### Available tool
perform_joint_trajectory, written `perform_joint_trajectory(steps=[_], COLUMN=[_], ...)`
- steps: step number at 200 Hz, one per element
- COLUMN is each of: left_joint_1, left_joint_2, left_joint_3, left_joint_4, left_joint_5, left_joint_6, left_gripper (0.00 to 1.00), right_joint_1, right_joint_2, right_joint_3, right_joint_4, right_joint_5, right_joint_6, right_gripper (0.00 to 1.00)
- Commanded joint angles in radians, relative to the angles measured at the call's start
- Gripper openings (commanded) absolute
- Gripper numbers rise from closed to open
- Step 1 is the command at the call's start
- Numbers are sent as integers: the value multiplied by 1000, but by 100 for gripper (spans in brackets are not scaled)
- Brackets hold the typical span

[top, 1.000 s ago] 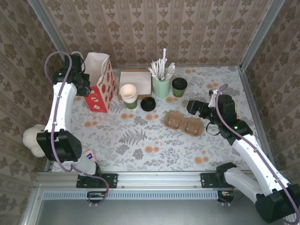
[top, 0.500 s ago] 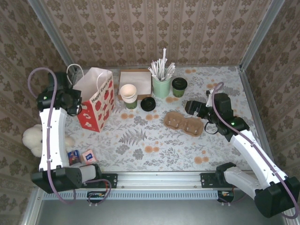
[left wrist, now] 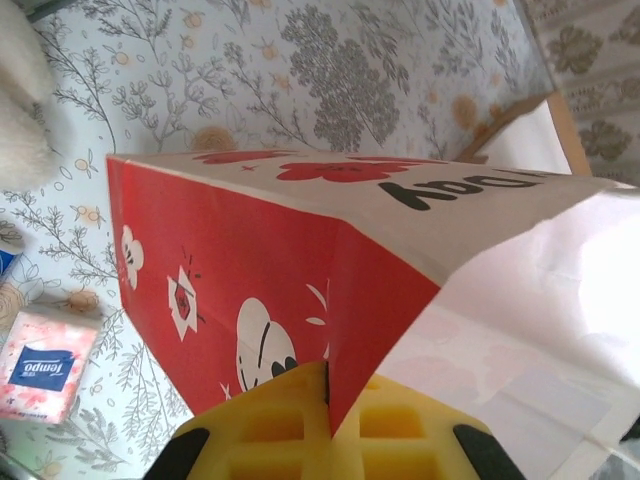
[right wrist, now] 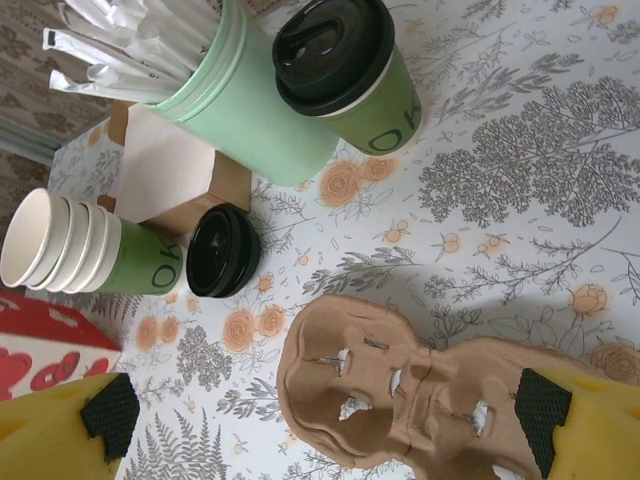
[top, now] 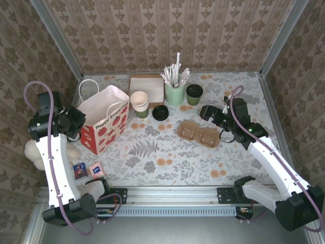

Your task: Pack the takeout coffee

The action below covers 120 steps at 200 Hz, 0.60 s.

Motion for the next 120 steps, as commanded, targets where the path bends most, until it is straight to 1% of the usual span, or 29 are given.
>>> perform_joint_trajectory(steps=[1,11,20,31,47,54,70,77,86,104,120], left_joint_1=[9,9,9,9,7,4,-8,-20,-39,-104,-186], left_joint_2=[-26,-36,-45,-58,-76,-84,-108,-121,-136,-140,-126], left_joint_3=[52,52,56,59,61,47,-24,-67,-116,-173,-198], left_joint_4=[-36,-11,-19,-41,-85,-82,-16,34,96,169,215], left_joint_5=[147,272,335,370,363,380,448,508,535,525,502], left_joint_6=[168,213,227,253,287,293,245,208,165,106,60], left_gripper=[0,0,0,0,0,0,0,0,0,0,0], right_joint_1=[4,4,3,3,3,4,3,4,5,17,33], right_joint_2=[-5,-2,2,7,14,17,26,28,26,24,52], right_joint_3=[-16,-31,-37,-36,-34,-33,-30,-30,-46,-95,-108], right_joint_4=[-14,-10,-25,-48,-80,-89,-101,-106,-92,-30,-33], right_joint_5=[46,47,45,39,40,41,39,42,39,25,27], right_joint_6=[74,85,92,88,76,72,83,104,137,189,213], right_gripper=[100,100,100,100,100,100,100,100,100,100,100])
